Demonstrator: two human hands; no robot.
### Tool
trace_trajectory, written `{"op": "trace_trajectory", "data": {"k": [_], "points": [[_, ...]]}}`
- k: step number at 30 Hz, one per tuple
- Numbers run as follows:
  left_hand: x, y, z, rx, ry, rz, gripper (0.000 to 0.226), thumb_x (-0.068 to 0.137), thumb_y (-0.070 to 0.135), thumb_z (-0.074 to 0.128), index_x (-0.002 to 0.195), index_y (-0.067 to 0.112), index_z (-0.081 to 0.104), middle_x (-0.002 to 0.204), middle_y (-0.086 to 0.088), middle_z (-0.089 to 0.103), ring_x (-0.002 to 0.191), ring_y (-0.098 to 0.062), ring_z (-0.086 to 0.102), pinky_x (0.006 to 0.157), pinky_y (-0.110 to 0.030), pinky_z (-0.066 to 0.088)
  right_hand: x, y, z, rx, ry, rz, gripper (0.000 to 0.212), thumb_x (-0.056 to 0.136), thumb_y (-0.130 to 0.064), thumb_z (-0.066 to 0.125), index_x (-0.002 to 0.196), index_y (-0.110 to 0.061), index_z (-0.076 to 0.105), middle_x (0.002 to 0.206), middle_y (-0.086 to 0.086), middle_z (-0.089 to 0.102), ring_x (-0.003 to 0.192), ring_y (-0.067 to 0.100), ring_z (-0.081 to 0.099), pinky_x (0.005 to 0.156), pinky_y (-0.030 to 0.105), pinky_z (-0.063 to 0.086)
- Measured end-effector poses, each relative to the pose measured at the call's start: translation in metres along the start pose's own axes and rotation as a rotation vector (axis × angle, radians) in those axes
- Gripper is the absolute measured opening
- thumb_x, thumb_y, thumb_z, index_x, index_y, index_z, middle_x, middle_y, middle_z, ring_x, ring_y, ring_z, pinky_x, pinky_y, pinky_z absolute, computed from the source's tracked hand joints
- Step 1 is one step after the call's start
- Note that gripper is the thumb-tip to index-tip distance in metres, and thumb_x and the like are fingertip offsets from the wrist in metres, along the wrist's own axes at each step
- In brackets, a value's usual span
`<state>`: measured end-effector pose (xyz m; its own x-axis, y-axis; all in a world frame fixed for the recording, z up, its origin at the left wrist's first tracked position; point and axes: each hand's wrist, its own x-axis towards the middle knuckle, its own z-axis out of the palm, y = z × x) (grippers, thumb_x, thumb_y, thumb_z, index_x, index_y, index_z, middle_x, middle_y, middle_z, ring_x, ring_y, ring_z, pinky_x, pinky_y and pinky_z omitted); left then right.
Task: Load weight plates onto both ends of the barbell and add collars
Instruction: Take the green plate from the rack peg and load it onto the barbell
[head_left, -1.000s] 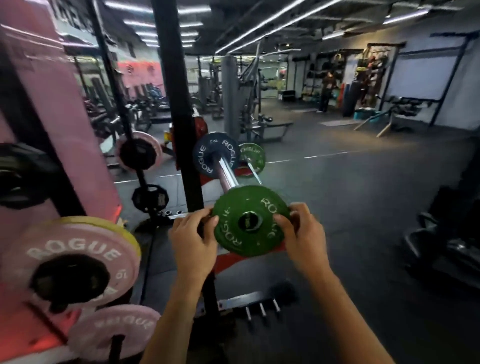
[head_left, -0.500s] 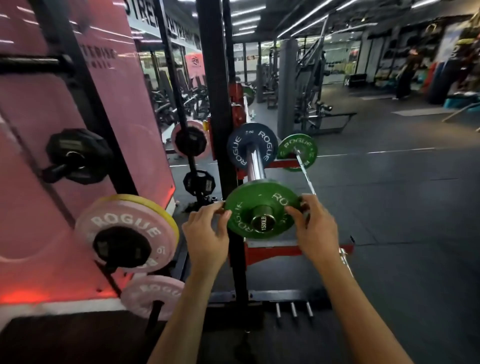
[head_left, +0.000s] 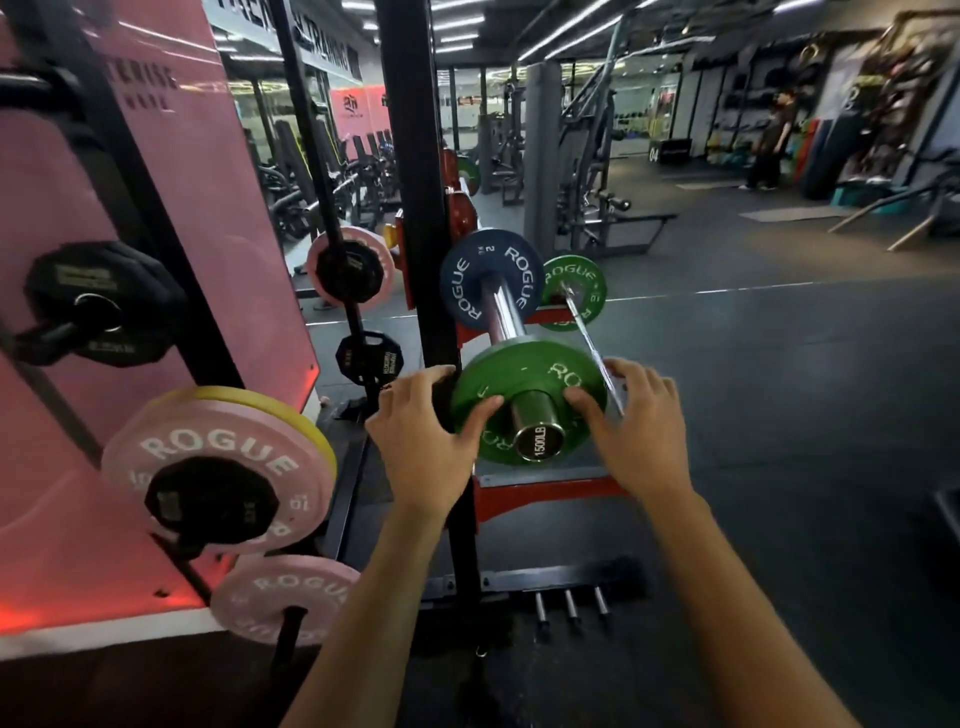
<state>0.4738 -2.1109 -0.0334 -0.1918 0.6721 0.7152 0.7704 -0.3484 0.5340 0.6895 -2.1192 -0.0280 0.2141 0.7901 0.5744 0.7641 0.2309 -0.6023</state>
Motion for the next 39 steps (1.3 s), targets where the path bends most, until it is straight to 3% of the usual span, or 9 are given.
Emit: {"op": "trace_trajectory", "data": {"k": [4, 10, 14, 19, 27, 32, 39], "points": [[0.014, -0.009, 0.013, -0.019, -0.011, 0.0, 0.07, 0.075, 0.077, 0.057, 0.115, 0.021, 0.062, 0.112, 0.003, 0.064, 0.108, -0.022, 0.056, 0.087, -0.035, 0.031, 0.012, -0.003, 0.011, -0.024, 0.038, 0.019, 0.077, 0.08, -0.069, 0.054, 0.129, -0.01, 0.054, 0.127, 0.009, 0.059, 0.121, 0.027, 0.045, 0.095, 0.038, 0.042], [0.041, -0.027, 0.042, -0.016, -0.022, -0.046, 0.071, 0.073, 0.08, 0.054, 0.115, 0.022, 0.062, 0.113, 0.003, 0.065, 0.11, -0.023, 0.055, 0.086, -0.035, 0.03, 0.046, 0.005, 0.035, -0.052, 0.007, 0.074, 0.078, 0.078, -0.073, 0.053, 0.131, -0.014, 0.052, 0.13, 0.004, 0.057, 0.124, 0.022, 0.043, 0.099, 0.039, 0.042], [0.065, -0.038, 0.073, -0.019, 0.017, -0.085, 0.068, 0.075, 0.078, 0.056, 0.114, 0.023, 0.062, 0.111, 0.006, 0.064, 0.107, -0.019, 0.053, 0.087, -0.035, 0.032, 0.085, 0.021, 0.061, -0.036, -0.001, 0.043, 0.077, 0.078, -0.071, 0.056, 0.131, -0.015, 0.052, 0.131, 0.004, 0.056, 0.124, 0.022, 0.043, 0.1, 0.039, 0.04], [0.101, -0.057, 0.111, -0.049, 0.098, -0.085, 0.062, 0.078, 0.074, 0.059, 0.11, 0.022, 0.064, 0.105, 0.007, 0.064, 0.1, -0.02, 0.057, 0.086, -0.052, 0.046, 0.145, 0.043, 0.092, -0.067, -0.036, -0.059, 0.084, 0.076, -0.079, 0.052, 0.128, -0.013, 0.054, 0.127, 0.009, 0.058, 0.121, 0.028, 0.047, 0.098, 0.044, 0.043], [0.16, -0.085, 0.166, 0.042, 0.053, -0.164, 0.07, 0.074, 0.086, 0.046, 0.107, 0.026, 0.062, 0.102, 0.01, 0.063, 0.099, -0.019, 0.055, 0.087, -0.049, 0.043, 0.223, 0.057, 0.144, -0.037, -0.08, -0.093, 0.08, 0.078, -0.075, 0.054, 0.127, -0.012, 0.055, 0.124, 0.011, 0.059, 0.118, 0.03, 0.047, 0.095, 0.044, 0.045], [0.184, -0.092, 0.187, 0.04, 0.063, -0.22, 0.077, 0.069, 0.087, 0.047, 0.112, 0.024, 0.06, 0.109, 0.006, 0.061, 0.105, -0.019, 0.052, 0.084, -0.038, 0.032, 0.255, 0.066, 0.169, -0.064, -0.022, -0.047, 0.087, 0.073, -0.085, 0.051, 0.12, -0.012, 0.057, 0.115, 0.009, 0.061, 0.109, 0.028, 0.05, 0.088, 0.044, 0.048], [0.209, -0.104, 0.21, 0.001, 0.09, -0.283, 0.083, 0.062, 0.092, 0.05, 0.104, 0.021, 0.052, 0.102, 0.006, 0.057, 0.098, -0.024, 0.055, 0.086, -0.051, 0.043, 0.282, 0.063, 0.178, -0.049, -0.071, 0.012, 0.088, 0.063, -0.09, 0.051, 0.107, -0.015, 0.06, 0.103, 0.005, 0.065, 0.099, 0.027, 0.058, 0.078, 0.04, 0.052]]}}
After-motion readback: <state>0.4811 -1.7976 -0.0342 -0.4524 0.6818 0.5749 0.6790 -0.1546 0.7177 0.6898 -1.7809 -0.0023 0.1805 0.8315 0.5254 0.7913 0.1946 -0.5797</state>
